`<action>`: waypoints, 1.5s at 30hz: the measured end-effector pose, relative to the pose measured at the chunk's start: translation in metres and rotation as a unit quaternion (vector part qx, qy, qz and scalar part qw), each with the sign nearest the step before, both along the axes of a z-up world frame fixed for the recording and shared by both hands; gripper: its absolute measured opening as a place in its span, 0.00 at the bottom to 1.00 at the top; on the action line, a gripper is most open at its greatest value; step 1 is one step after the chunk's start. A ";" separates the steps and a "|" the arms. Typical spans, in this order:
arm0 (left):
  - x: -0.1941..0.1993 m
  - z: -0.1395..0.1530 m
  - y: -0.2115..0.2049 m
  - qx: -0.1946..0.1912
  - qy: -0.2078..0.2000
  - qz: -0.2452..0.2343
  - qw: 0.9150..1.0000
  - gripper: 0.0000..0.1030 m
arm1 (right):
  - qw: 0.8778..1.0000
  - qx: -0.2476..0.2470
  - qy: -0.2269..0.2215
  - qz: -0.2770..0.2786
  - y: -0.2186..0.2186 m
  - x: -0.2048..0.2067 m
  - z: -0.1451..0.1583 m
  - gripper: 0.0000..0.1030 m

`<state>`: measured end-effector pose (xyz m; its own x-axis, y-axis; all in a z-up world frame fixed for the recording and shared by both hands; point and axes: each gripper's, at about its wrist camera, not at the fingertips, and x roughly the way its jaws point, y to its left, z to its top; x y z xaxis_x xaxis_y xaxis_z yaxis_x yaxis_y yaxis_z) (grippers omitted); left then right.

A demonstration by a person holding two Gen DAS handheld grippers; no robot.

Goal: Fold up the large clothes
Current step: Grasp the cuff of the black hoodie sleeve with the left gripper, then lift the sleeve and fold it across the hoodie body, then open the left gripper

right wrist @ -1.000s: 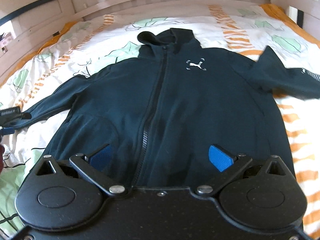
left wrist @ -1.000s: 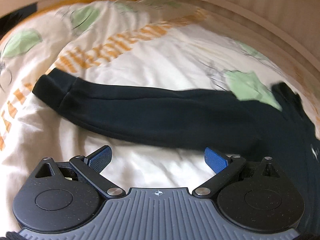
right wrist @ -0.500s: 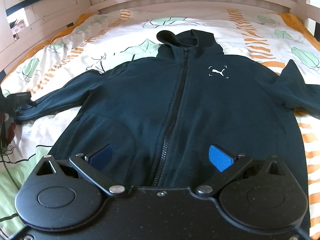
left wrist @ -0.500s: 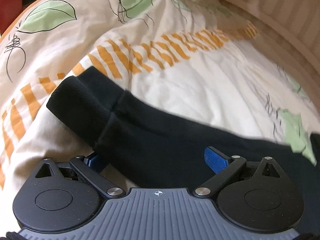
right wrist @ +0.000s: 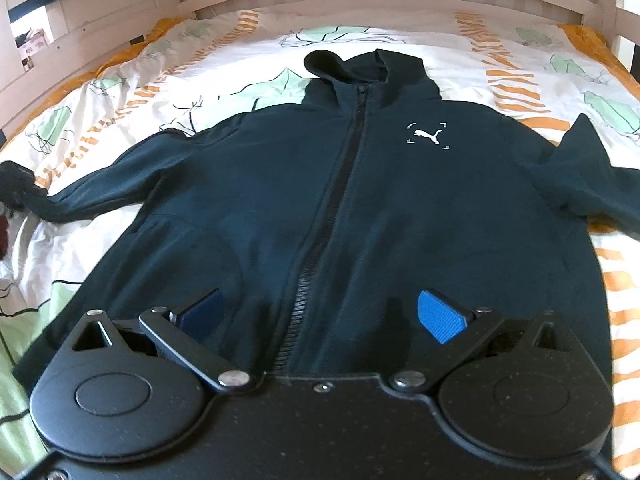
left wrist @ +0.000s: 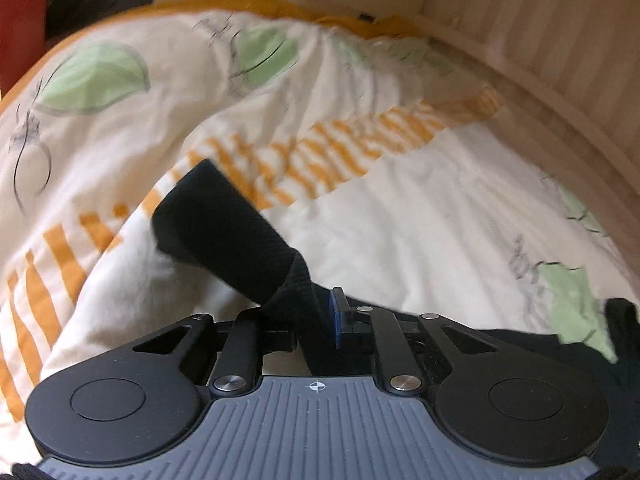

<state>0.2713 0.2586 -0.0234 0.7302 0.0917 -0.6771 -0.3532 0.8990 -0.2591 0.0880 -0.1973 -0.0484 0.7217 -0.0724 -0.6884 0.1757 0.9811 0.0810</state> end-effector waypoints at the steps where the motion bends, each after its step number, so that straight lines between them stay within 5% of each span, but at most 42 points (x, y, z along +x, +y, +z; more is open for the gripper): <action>1: -0.001 0.007 -0.005 0.001 -0.006 -0.008 1.000 0.14 | 1.000 -0.002 0.000 0.000 -0.004 -0.001 0.000 0.99; 8: -0.003 0.072 -0.067 0.012 -0.059 -0.096 0.994 0.14 | 1.000 -0.012 0.001 -0.012 -0.039 -0.004 0.003 0.99; 13: -0.002 0.115 -0.139 0.022 -0.095 -0.176 0.980 0.14 | 0.999 -0.030 0.005 -0.027 -0.066 -0.006 -0.003 0.99; 19: -0.001 0.136 -0.231 0.040 -0.116 -0.260 0.958 0.14 | 0.996 0.023 0.008 -0.083 -0.104 -0.015 -0.021 0.99; 35: -0.021 0.048 -0.432 0.047 -0.099 -0.430 0.896 0.15 | 0.985 0.092 -0.040 -0.142 -0.151 -0.036 0.008 0.99; 42: -0.031 0.003 -0.464 0.043 -0.055 -0.450 0.890 0.17 | 0.982 0.095 -0.039 -0.158 -0.158 -0.036 0.007 0.99; 45: -0.034 -0.008 -0.467 0.042 -0.039 -0.466 0.883 0.32 | 0.982 0.094 -0.037 -0.160 -0.158 -0.036 0.006 0.99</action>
